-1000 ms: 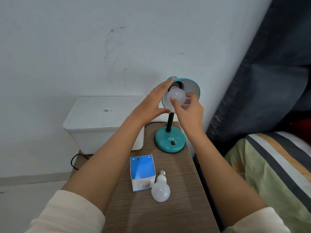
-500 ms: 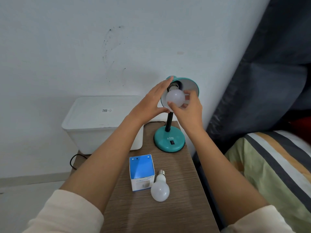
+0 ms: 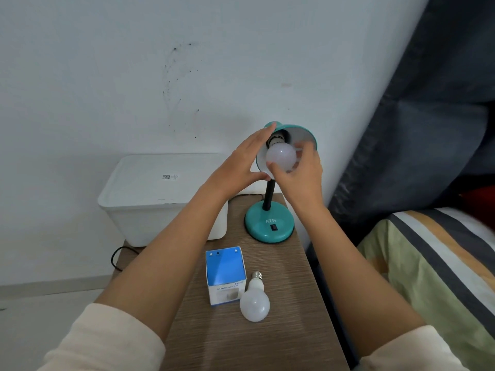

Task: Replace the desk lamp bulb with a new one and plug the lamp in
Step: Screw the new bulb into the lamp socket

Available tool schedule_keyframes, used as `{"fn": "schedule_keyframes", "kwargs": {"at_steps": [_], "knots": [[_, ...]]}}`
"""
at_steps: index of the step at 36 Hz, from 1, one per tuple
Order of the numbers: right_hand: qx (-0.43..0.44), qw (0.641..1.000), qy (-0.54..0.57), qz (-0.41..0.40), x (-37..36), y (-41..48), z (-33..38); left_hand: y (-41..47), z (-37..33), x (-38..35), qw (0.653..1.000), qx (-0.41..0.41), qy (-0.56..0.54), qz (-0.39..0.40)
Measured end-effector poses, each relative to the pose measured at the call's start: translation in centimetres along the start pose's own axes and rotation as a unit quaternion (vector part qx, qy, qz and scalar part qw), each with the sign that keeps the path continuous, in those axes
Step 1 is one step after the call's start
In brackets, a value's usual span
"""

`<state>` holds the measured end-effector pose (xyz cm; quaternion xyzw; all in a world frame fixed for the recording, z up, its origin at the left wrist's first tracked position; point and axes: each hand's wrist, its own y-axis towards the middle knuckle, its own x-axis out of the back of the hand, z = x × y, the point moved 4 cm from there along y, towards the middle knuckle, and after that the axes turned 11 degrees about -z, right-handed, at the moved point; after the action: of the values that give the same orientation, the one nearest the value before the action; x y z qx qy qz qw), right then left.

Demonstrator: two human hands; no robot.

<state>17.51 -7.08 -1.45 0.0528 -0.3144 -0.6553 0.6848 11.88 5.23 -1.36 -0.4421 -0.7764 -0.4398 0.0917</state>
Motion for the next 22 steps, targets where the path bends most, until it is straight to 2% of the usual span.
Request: {"fn": "schedule_keyframes", "kwargs": {"at_steps": [5, 11, 16, 22], "knots": [[-0.071, 0.997, 0.025, 0.0, 0.0, 0.3, -0.5, 0.0, 0.2, 0.3, 1.0, 0.004, 0.004, -0.003], [-0.016, 1.0, 0.017, 0.004, -0.4, -0.3, 0.0, 0.0, -0.1, 0.0, 1.0, -0.009, -0.001, -0.004], [-0.068, 0.997, 0.045, -0.014, -0.2, 0.7, -0.6, 0.1, 0.2, 0.3, 1.0, 0.003, 0.008, -0.003], [0.02, 0.999, 0.032, -0.016, 0.0, 0.2, -0.2, 0.2, -0.1, 0.0, 1.0, -0.002, 0.003, 0.002]]}}
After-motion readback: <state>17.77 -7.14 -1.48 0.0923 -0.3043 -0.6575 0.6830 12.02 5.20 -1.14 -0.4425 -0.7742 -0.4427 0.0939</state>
